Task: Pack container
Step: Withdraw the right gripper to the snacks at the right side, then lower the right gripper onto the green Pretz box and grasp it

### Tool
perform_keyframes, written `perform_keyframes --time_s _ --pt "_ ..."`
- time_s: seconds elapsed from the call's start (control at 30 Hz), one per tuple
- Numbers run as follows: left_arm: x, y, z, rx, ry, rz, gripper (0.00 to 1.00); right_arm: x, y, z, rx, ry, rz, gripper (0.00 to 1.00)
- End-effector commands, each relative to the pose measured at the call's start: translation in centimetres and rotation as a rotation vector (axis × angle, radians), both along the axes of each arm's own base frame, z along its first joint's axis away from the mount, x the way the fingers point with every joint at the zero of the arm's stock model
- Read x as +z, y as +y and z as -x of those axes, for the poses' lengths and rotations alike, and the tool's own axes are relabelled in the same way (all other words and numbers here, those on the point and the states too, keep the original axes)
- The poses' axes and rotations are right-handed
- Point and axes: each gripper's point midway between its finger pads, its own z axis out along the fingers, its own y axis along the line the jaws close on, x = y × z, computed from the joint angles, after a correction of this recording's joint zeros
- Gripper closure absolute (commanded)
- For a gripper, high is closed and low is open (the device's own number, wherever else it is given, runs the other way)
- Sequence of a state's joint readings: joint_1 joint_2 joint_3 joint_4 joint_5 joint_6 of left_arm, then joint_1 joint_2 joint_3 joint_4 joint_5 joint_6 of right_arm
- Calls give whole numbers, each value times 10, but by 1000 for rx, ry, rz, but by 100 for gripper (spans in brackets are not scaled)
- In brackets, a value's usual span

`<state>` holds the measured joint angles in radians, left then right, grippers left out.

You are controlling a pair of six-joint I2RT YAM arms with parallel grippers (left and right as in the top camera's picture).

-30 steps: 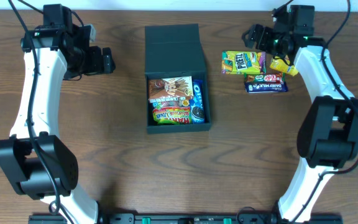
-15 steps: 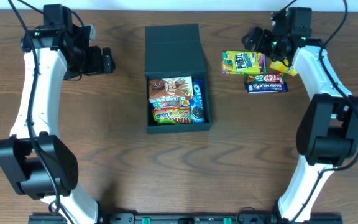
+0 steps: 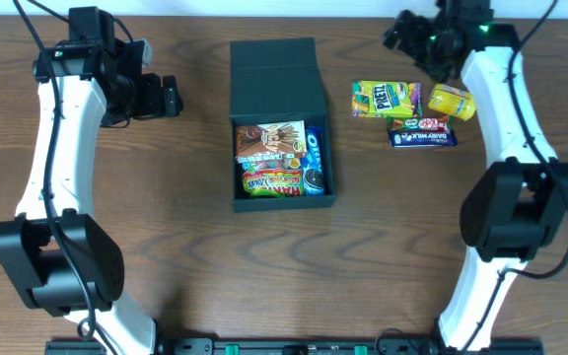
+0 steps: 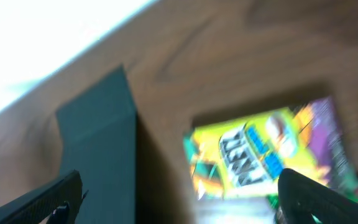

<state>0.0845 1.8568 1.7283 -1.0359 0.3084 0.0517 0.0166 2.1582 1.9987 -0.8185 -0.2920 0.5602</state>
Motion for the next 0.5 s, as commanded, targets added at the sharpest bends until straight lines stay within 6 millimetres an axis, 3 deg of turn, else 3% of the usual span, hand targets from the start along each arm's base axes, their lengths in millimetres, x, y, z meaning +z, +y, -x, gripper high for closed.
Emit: perform_keyframes --time_s 0.0,0.3,0.47 --pt "5 2 1 12 -9 5 5 -1 12 4 26 17 -47 1" --pt "3 2 8 12 18 7 5 13 34 -8 0 -25 -160 1" --pt "3 1 10 13 30 8 5 9 40 -8 -267 80 -265 1"
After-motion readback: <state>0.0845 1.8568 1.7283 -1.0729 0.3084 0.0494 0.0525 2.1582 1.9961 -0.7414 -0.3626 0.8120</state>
